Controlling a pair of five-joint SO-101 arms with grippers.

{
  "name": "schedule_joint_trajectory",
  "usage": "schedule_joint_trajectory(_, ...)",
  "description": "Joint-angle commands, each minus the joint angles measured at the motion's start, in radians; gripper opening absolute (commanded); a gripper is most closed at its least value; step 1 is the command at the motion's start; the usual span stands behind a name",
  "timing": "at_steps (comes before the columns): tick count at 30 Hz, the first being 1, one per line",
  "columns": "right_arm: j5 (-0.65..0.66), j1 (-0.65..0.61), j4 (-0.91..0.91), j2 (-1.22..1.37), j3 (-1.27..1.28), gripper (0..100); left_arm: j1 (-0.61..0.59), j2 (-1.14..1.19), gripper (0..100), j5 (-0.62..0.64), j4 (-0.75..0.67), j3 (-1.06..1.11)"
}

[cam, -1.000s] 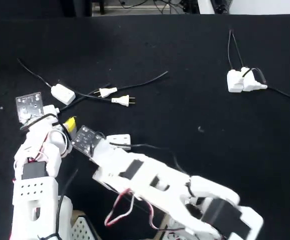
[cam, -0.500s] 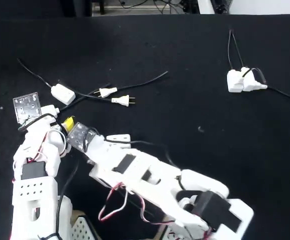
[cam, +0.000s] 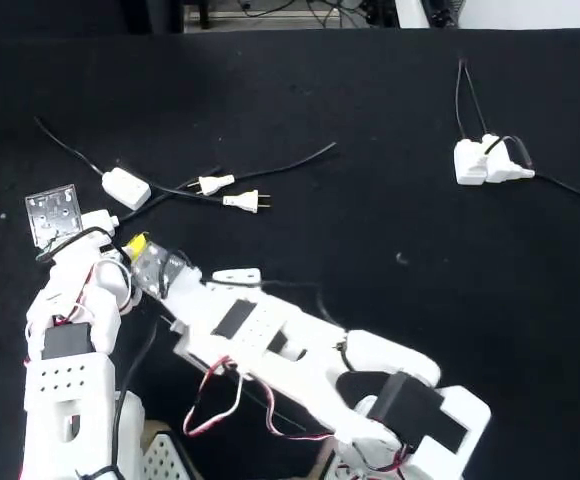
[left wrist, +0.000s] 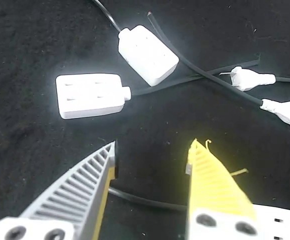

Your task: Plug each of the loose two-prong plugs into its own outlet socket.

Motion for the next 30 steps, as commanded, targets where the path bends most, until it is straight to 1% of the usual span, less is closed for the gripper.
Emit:
schedule_joint_trajectory(1, 0.011, -0.044, 0.026, -0.021, -0.047, 19.8, -0.018, -0.014, 23, 0.012, -0.011, -0.067)
schedule_joint_trajectory(4, 0.011, -0.06, 0.025, -0.013, -0.048, 19.8, -0.061, -0.014, 23, 0.018, -0.009, -0.081)
schedule_joint_trajectory(6, 0.011, -0.06, 0.023, -0.013, -0.048, 19.8, -0.084, -0.014, 23, 0.055, -0.009, -0.081)
schedule_joint_trajectory(9, 0.011, -0.06, 0.023, -0.012, -0.05, 19.4, -0.094, -0.014, 23, 0.072, -0.009, -0.081)
schedule_joint_trajectory(11, 0.011, -0.06, 0.023, -0.012, -0.048, 14.5, -0.094, -0.014, 23, 0.075, -0.009, -0.081)
schedule_joint_trajectory(13, 0.011, -0.06, 0.023, -0.012, -0.047, 2.5, -0.094, -0.014, 23, 0.075, -0.009, -0.081)
schedule_joint_trajectory(14, 0.008, -0.06, 0.023, -0.012, -0.042, 0.6, -0.094, -0.014, 23, 0.075, -0.009, -0.081)
schedule_joint_trajectory(15, 0.005, -0.06, 0.023, -0.012, -0.039, 2.6, -0.094, -0.014, 23, 0.075, -0.009, -0.081)
schedule_joint_trajectory(16, 0.005, -0.06, 0.023, -0.018, -0.038, 0.8, -0.094, -0.014, 23, 0.077, -0.009, -0.081)
schedule_joint_trajectory(19, 0.011, -0.038, 0.031, -0.058, -0.021, 0.9, -0.094, -0.014, 23, 0.077, -0.009, -0.081)
schedule_joint_trajectory(23, 0.015, -0.005, 0.086, -0.234, 0.018, 1.0, -0.091, -0.014, 23, 0.077, -0.009, -0.081)
schedule_joint_trajectory(26, 0.074, 0.038, 0.135, -0.38, 0.047, 1.0, -0.085, -0.014, 23, 0.077, -0.009, -0.081)
schedule_joint_trajectory(30, 0.095, 0.114, 0.132, -0.513, 0.091, 1.0, -0.082, -0.014, 23, 0.077, -0.009, -0.081)
